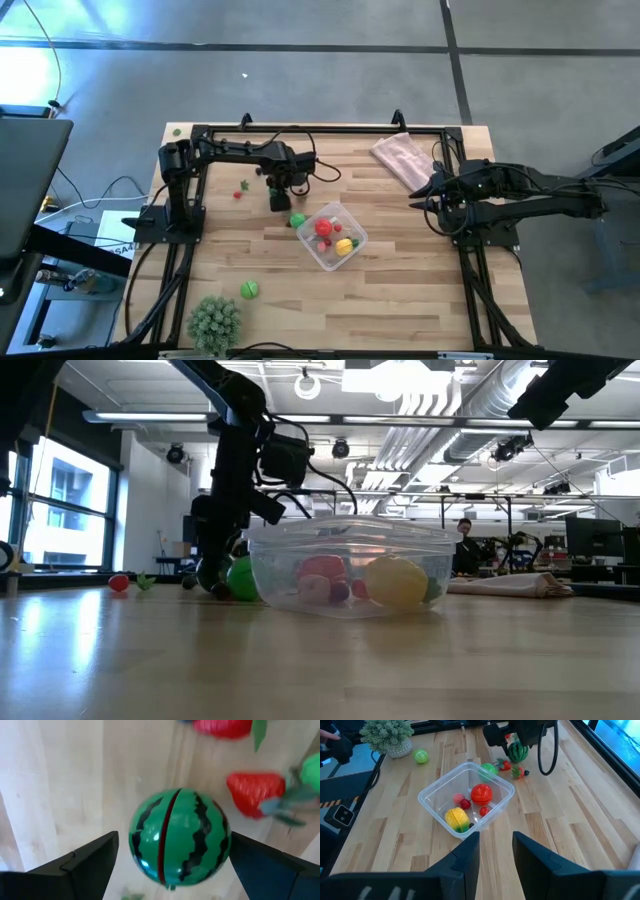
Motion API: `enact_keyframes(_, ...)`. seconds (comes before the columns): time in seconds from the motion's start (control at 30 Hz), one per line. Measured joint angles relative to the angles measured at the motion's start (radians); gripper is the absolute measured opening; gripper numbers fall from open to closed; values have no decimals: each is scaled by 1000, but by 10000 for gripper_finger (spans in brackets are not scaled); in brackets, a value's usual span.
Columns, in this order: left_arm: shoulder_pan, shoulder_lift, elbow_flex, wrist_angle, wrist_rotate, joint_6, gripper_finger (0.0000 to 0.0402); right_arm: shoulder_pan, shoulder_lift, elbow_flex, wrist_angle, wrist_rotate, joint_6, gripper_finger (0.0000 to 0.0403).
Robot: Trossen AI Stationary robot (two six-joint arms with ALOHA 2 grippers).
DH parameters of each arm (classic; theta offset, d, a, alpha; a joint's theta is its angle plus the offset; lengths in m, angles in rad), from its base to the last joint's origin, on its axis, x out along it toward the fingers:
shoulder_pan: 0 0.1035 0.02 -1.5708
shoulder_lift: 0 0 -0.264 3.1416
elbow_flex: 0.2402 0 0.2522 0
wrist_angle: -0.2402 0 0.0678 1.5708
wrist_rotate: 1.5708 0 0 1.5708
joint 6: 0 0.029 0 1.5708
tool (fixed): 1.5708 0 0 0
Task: Pick and placing Produce into tupperware
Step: Put the green watermelon into the transparent container
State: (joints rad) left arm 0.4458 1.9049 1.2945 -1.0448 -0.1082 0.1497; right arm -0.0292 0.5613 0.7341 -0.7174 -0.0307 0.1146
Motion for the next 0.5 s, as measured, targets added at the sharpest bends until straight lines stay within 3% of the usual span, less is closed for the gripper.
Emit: enact_keyframes(0.5,0,0,0,114,28,15,353,0,0,0,0,0,0,105)
